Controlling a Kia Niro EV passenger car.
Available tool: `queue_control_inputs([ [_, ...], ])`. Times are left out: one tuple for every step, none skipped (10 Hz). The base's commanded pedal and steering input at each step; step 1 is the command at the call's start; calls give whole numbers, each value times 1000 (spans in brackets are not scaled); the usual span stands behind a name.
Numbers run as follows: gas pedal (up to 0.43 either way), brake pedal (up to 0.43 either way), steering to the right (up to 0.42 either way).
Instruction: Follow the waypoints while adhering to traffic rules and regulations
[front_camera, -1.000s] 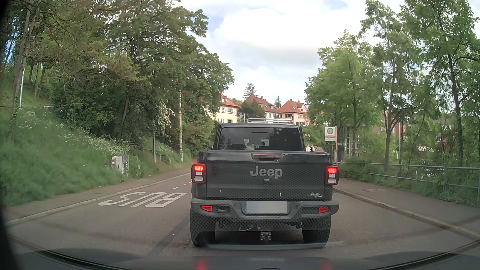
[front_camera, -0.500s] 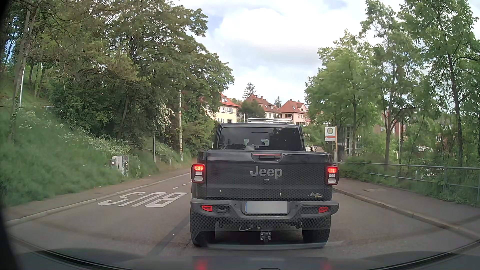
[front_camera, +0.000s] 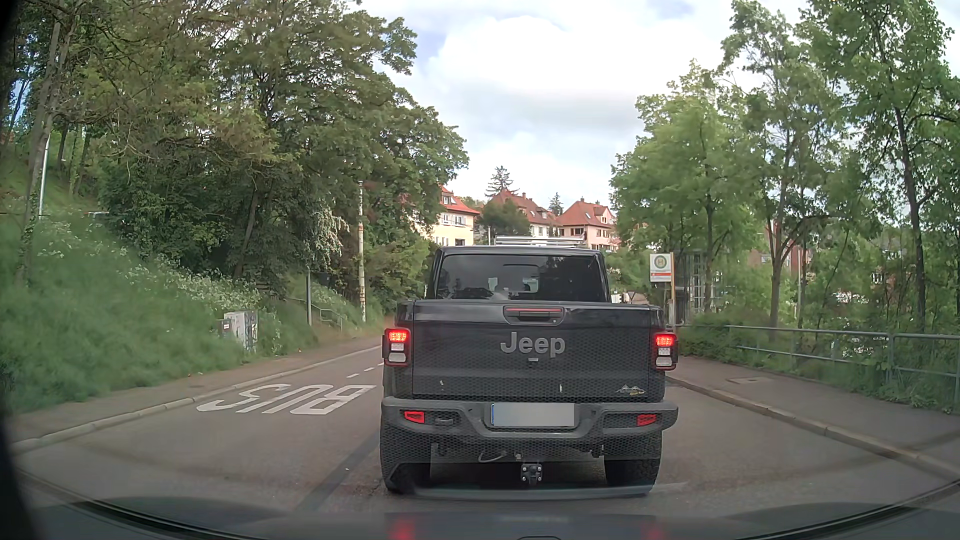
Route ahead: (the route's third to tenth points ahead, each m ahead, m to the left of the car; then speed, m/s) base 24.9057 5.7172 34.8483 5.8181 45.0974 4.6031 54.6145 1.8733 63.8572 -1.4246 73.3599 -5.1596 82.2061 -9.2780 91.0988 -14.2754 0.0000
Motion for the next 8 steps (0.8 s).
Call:
queue_control_inputs([
  [0, 0, 0],
  [0, 0, 1],
  [0, 0, 0],
  [0, 0, 0],
  [0, 0, 0],
  [0, 0, 1],
  [0, 0, 0],
  [0, 0, 0],
])
